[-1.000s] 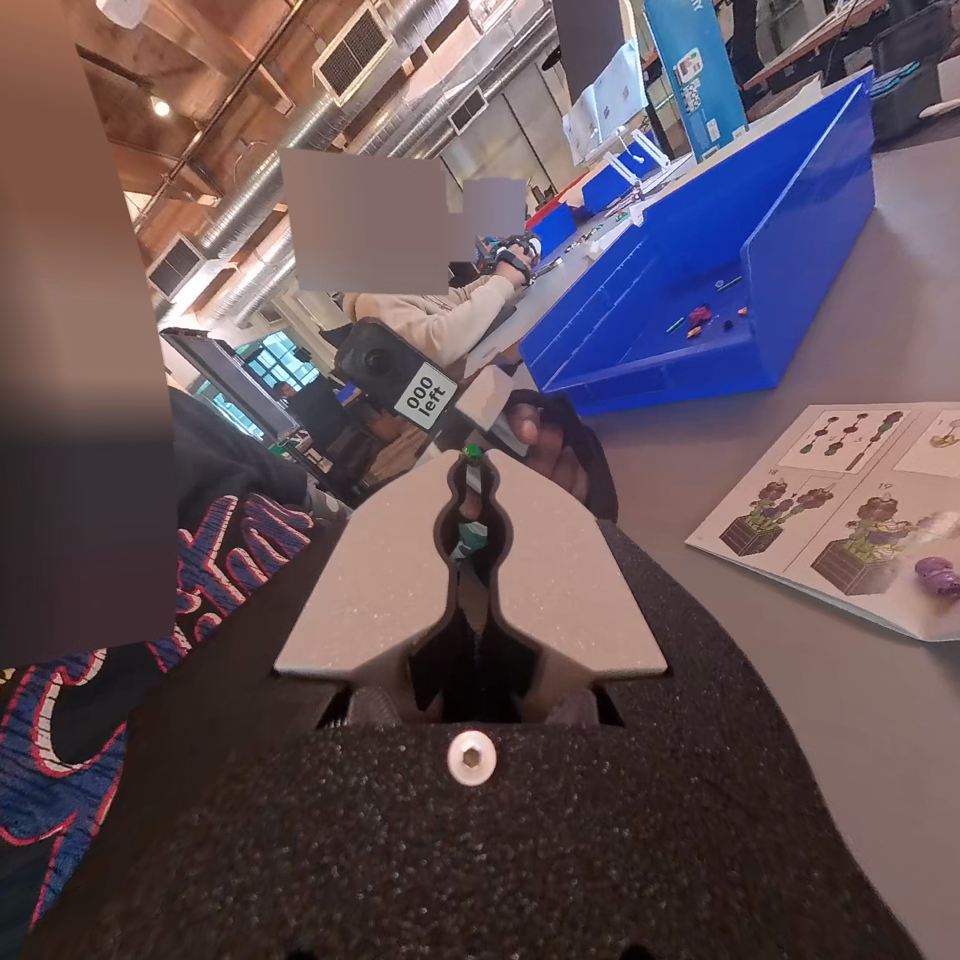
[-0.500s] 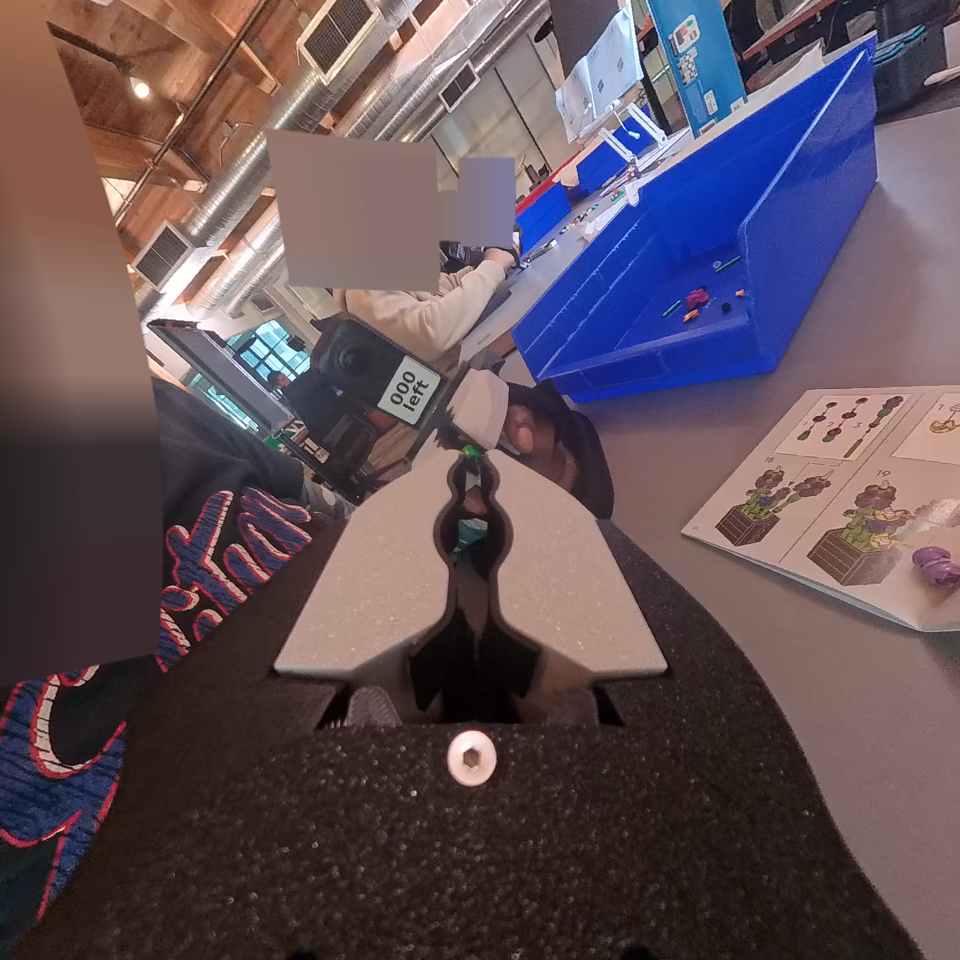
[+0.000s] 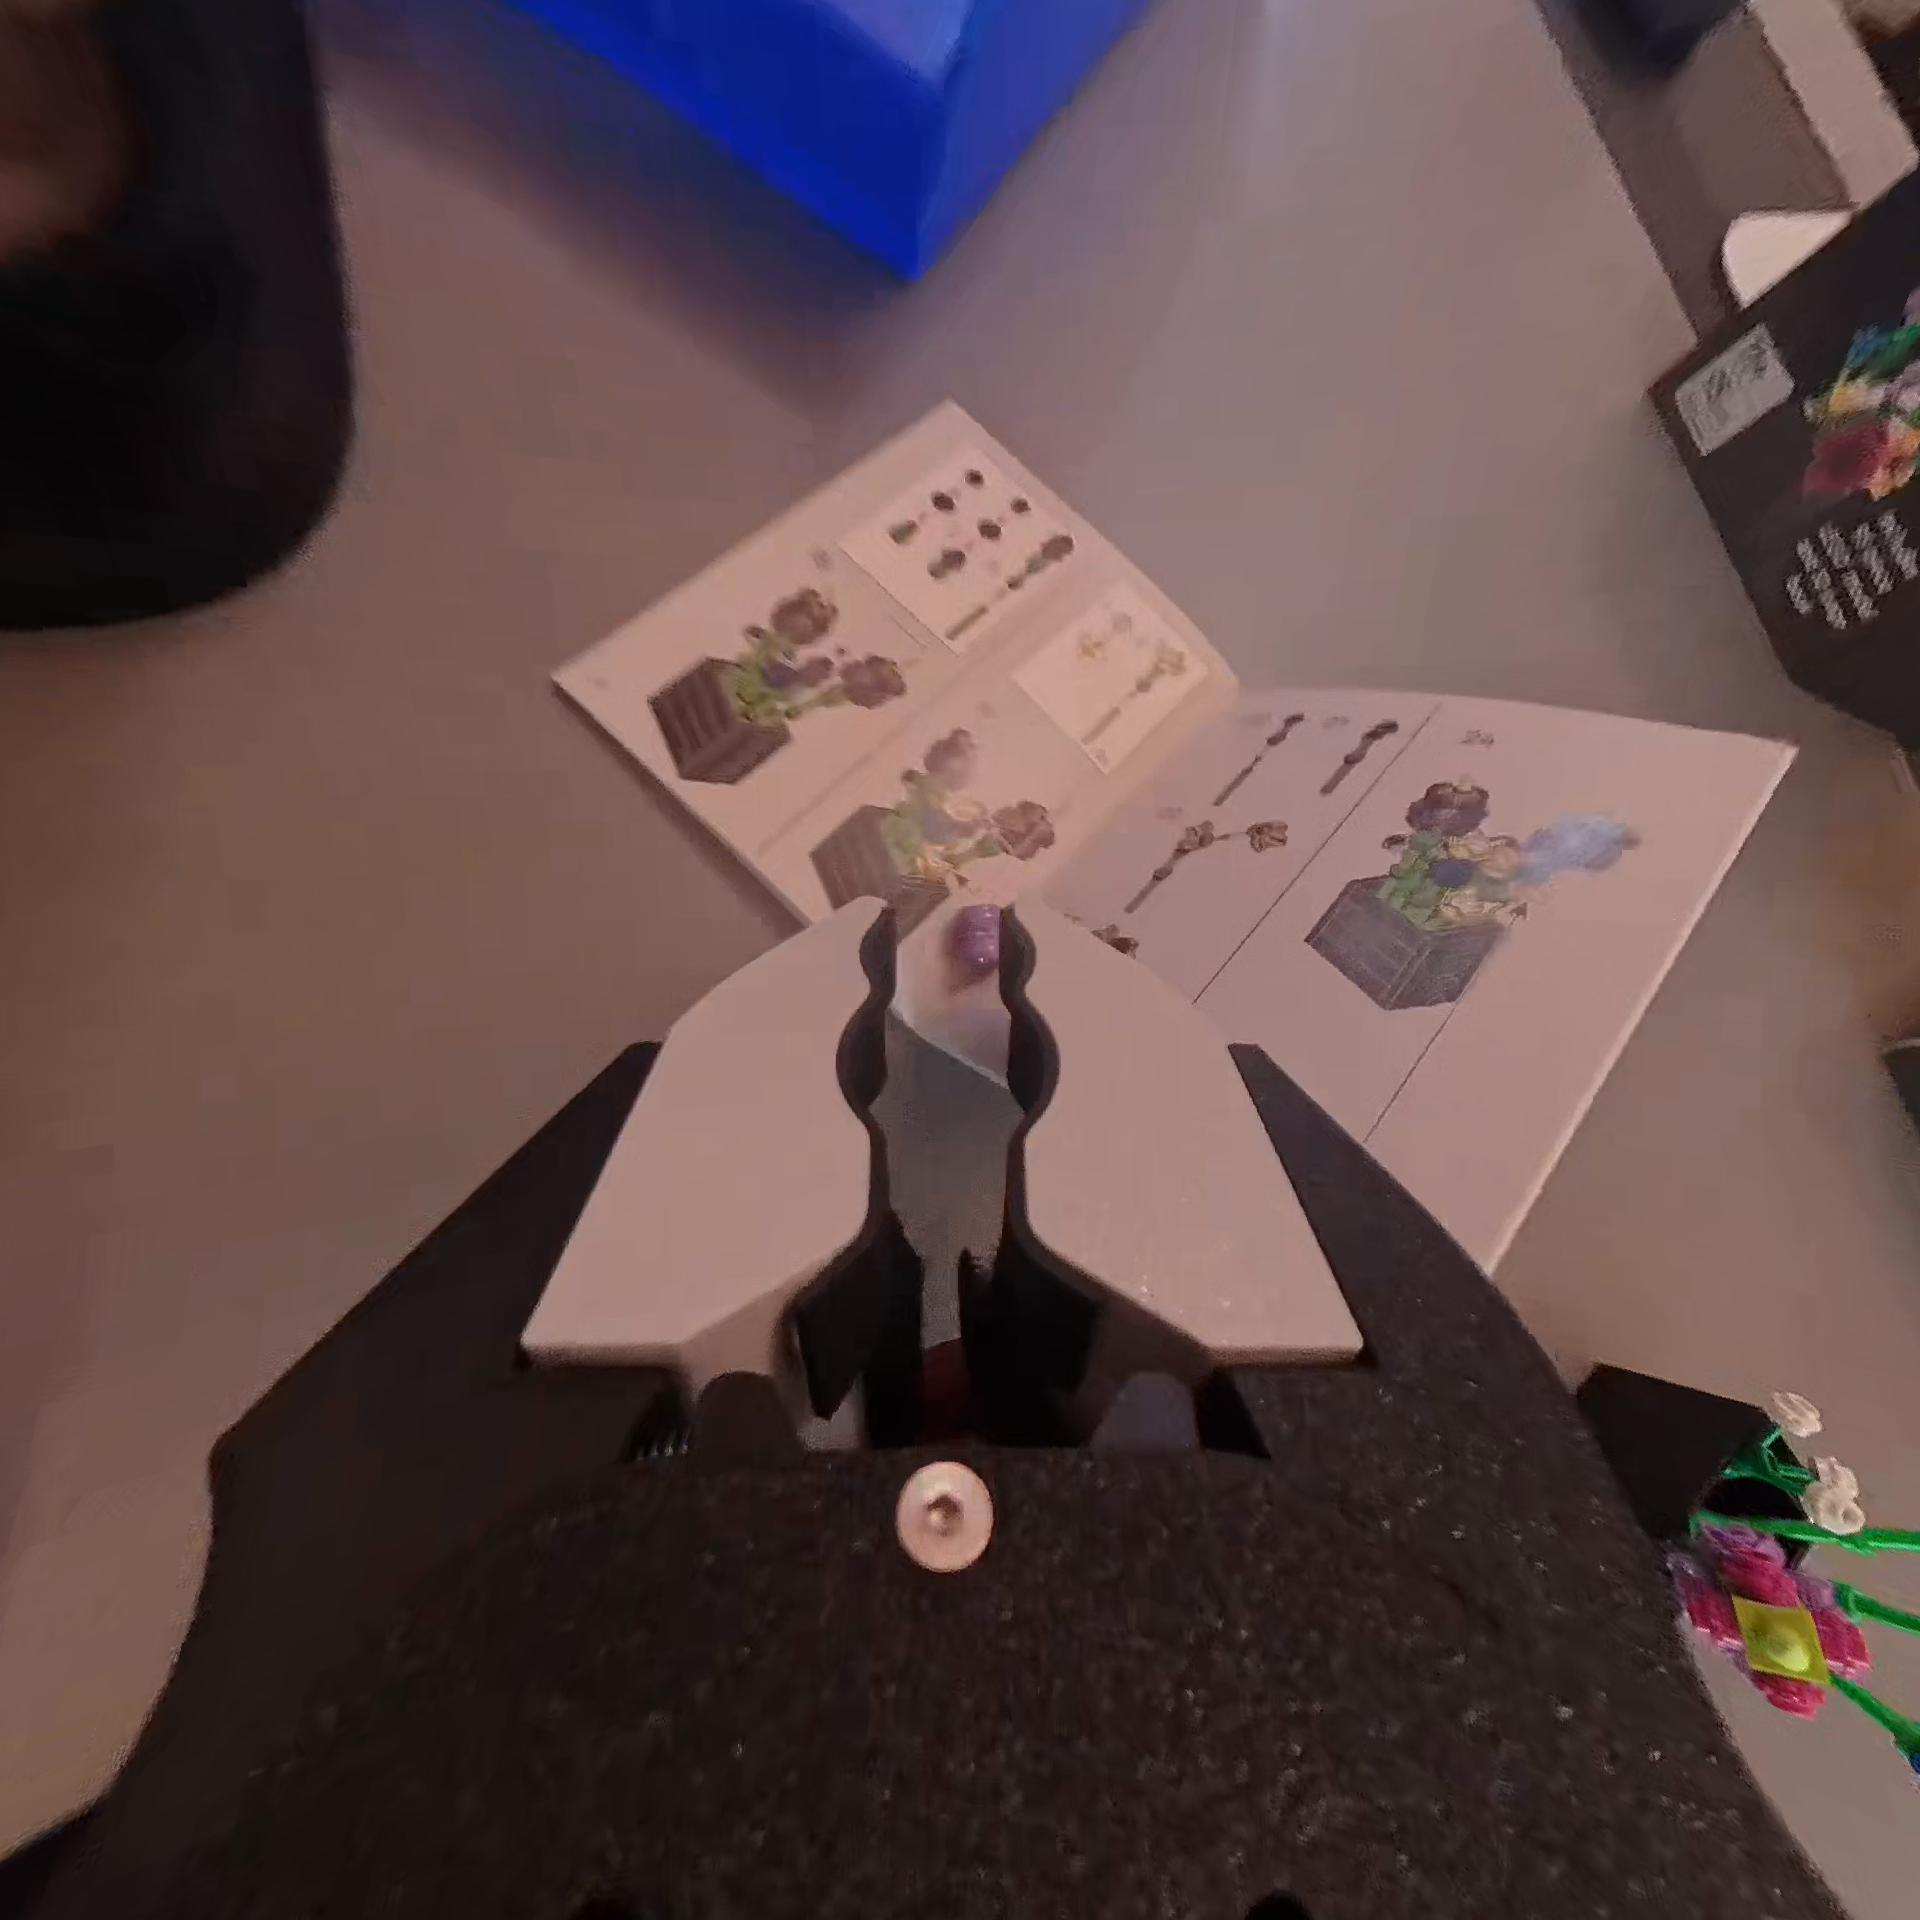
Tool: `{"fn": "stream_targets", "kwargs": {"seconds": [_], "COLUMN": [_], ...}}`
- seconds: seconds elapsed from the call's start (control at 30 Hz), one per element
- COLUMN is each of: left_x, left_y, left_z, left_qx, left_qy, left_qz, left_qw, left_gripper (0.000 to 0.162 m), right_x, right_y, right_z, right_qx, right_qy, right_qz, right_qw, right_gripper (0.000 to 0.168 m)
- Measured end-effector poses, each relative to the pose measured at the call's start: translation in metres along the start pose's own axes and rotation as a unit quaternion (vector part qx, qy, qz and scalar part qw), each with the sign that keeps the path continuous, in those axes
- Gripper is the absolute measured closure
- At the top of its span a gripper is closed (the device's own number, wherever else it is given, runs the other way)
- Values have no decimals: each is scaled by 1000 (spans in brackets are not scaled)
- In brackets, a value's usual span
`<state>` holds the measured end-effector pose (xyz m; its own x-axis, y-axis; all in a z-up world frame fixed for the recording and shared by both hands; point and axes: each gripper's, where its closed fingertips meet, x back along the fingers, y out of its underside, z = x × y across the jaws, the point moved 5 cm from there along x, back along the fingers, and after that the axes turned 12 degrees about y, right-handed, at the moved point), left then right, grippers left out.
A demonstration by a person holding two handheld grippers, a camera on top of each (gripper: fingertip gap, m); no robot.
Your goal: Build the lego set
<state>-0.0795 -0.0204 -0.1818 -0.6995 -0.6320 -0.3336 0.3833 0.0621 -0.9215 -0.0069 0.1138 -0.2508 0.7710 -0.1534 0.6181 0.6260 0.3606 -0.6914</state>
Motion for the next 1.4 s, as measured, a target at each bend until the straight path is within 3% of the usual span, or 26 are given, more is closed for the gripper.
{"fn": "stream_targets", "kwargs": {"seconds": [0.27, 0.53, 0.83, 0.9, 1.03, 1.23, 1.4], "left_x": [-3, -3, -4, -5, -4, -5, -6], "left_y": [2, 2, 3, 4, 4, 9, 14], "left_z": [5, 9, 12, 12, 11, 4, 1], "left_qx": [2, 6, 9, 8, 7, 47, 129], "left_qy": [22, 42, 53, 56, 43, 35, 70], "left_qz": [-10, -9, -12, -16, -15, -33, -42], "left_qw": [1000, 999, 998, 998, 999, 998, 988], "left_gripper": [155, 155, 155, 155, 155, 155, 155], "right_x": [-13, -18, -20, -20, -16, 46, 79], "right_y": [13, 16, 15, 14, 11, -34, -58], "right_z": [2, 6, 7, 7, 7, -14, -34], "right_qx": [-30, -115, -96, -94, -79, 42, 165], "right_qy": [20, -36, -56, -68, -69, -68, -20], "right_qz": [-17, 27, 36, 36, 56, 222, 240], "right_qw": [999, 992, 993, 993, 993, 972, 956], "right_gripper": [151, 153, 149, 157, 158, 158, 158]}}
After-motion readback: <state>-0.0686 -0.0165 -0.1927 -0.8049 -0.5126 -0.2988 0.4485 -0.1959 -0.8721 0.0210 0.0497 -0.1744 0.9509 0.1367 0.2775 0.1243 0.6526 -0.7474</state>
